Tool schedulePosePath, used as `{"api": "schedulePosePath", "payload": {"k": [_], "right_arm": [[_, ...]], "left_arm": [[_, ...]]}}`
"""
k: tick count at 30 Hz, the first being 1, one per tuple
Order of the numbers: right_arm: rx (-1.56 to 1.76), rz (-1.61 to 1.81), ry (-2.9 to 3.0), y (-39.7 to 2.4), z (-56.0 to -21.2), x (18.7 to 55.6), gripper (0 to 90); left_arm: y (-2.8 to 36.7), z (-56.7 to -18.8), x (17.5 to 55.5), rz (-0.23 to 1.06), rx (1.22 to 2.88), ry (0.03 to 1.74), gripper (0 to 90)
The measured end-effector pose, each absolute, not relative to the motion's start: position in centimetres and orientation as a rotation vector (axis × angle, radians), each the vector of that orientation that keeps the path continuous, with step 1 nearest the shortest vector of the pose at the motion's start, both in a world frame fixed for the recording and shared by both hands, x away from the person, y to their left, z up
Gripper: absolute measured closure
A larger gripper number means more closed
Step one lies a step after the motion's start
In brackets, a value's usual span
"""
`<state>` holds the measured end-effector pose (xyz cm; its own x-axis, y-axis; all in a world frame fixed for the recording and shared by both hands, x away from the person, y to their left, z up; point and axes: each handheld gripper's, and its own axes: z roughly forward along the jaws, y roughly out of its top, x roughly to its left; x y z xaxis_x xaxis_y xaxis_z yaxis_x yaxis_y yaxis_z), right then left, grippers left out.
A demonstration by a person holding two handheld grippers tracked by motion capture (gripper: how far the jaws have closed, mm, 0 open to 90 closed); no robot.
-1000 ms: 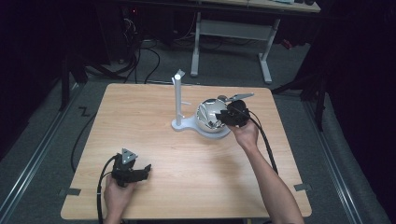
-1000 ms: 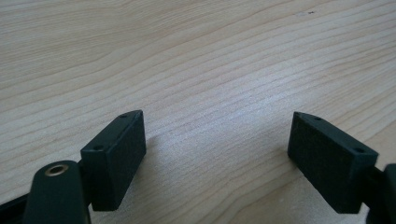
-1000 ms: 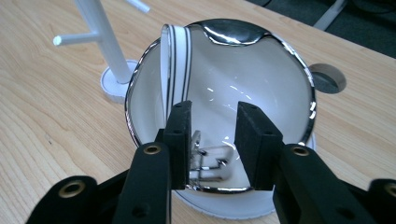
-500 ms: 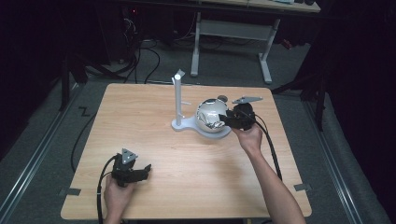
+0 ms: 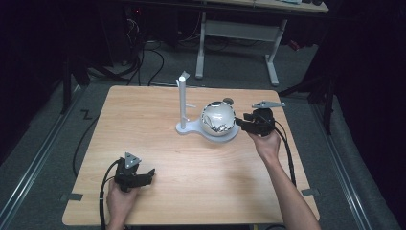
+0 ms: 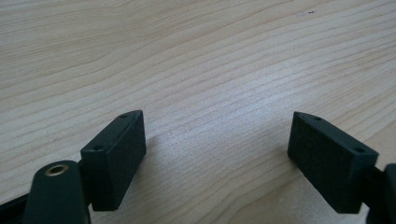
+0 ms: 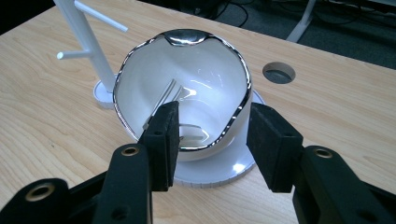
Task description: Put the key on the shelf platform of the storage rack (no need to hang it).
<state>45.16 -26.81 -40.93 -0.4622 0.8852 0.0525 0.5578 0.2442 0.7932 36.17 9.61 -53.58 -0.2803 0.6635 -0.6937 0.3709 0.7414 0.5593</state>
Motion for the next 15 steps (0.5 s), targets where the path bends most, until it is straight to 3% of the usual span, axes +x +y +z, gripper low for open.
{"api": "schedulePosePath", "payload": {"k": [15], "right_arm": [[1.354, 1.158, 2.050, -29.3, -40.0, 43.2, 52.7]], "left_arm": [[9.6, -53.6, 36.2, 0.352, 0.794, 1.901, 19.6]]}}
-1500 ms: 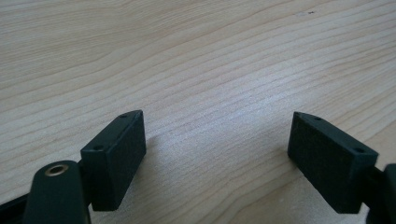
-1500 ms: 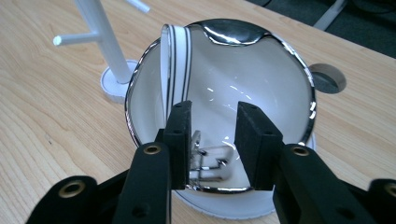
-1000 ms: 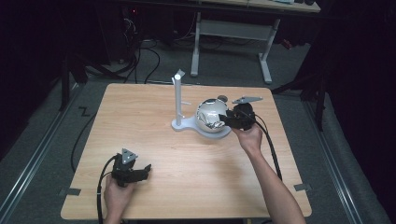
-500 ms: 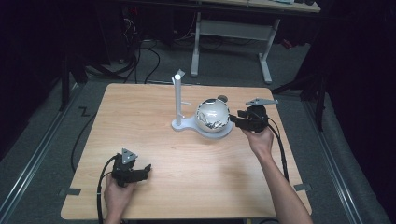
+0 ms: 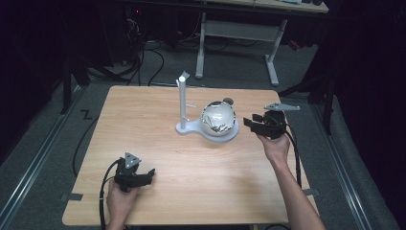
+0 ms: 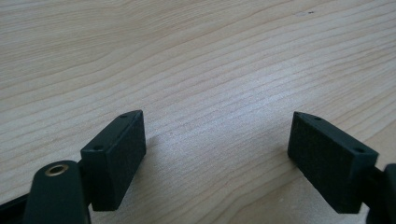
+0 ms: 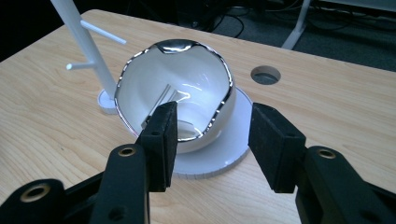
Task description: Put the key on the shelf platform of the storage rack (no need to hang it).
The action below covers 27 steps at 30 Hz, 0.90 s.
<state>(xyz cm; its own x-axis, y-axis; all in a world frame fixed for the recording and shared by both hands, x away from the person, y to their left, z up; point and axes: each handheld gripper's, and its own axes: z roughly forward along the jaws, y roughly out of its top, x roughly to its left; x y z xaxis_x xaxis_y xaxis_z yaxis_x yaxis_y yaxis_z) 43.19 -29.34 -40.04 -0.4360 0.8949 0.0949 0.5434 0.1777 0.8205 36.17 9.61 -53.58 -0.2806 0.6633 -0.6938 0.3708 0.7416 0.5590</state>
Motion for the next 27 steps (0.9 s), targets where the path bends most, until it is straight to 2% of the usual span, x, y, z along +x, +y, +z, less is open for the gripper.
{"api": "schedulePosePath", "payload": {"k": [27], "right_arm": [[1.385, 1.187, 1.995, -32.5, -39.0, 39.7, 52.5]], "left_arm": [[9.6, -53.5, 36.2, 0.350, 0.786, 1.907, 19.8]]}}
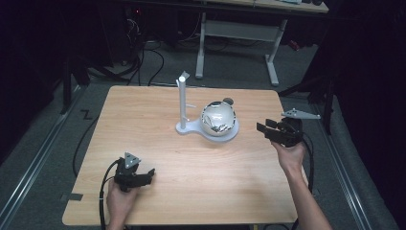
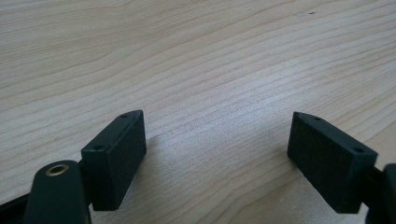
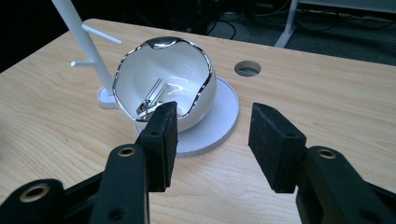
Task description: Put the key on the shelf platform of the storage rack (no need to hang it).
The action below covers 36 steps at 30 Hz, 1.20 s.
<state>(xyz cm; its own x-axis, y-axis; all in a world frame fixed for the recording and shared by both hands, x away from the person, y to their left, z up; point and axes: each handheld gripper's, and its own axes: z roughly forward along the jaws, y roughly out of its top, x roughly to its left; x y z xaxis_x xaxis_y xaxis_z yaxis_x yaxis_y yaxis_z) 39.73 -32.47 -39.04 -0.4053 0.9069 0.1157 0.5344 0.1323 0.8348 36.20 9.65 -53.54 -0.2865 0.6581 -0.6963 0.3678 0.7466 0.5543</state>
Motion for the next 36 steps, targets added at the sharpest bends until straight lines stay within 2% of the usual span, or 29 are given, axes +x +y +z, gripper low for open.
{"api": "schedulePosePath", "payload": {"k": [36], "right_arm": [[1.398, 1.249, 2.011, -32.9, -41.5, 35.6, 52.6]], "left_arm": [[9.6, -53.5, 36.2, 0.349, 0.779, 1.912, 19.8]]}}
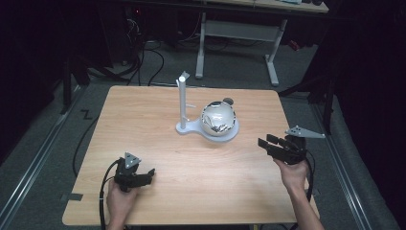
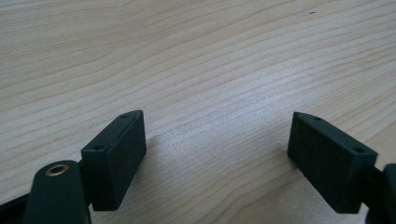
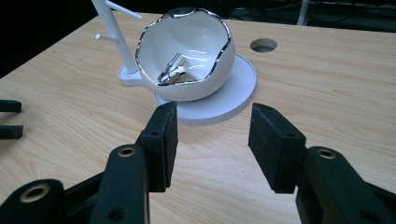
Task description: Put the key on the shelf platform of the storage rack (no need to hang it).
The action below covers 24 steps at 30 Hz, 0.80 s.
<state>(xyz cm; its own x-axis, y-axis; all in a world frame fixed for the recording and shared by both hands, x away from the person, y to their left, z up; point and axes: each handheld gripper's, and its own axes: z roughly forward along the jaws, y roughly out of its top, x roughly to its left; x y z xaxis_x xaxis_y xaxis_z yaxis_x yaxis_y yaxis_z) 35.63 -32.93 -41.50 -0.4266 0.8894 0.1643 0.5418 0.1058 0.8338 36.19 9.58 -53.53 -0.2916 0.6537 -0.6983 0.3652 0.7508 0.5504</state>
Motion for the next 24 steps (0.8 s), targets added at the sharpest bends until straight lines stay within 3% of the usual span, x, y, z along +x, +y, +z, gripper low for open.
{"api": "schedulePosePath", "payload": {"k": [24], "right_arm": [[1.409, 1.271, 2.047, -32.0, -44.3, 34.6, 52.6]], "left_arm": [[9.6, -53.5, 36.2, 0.349, 0.780, 1.911, 19.7]]}}
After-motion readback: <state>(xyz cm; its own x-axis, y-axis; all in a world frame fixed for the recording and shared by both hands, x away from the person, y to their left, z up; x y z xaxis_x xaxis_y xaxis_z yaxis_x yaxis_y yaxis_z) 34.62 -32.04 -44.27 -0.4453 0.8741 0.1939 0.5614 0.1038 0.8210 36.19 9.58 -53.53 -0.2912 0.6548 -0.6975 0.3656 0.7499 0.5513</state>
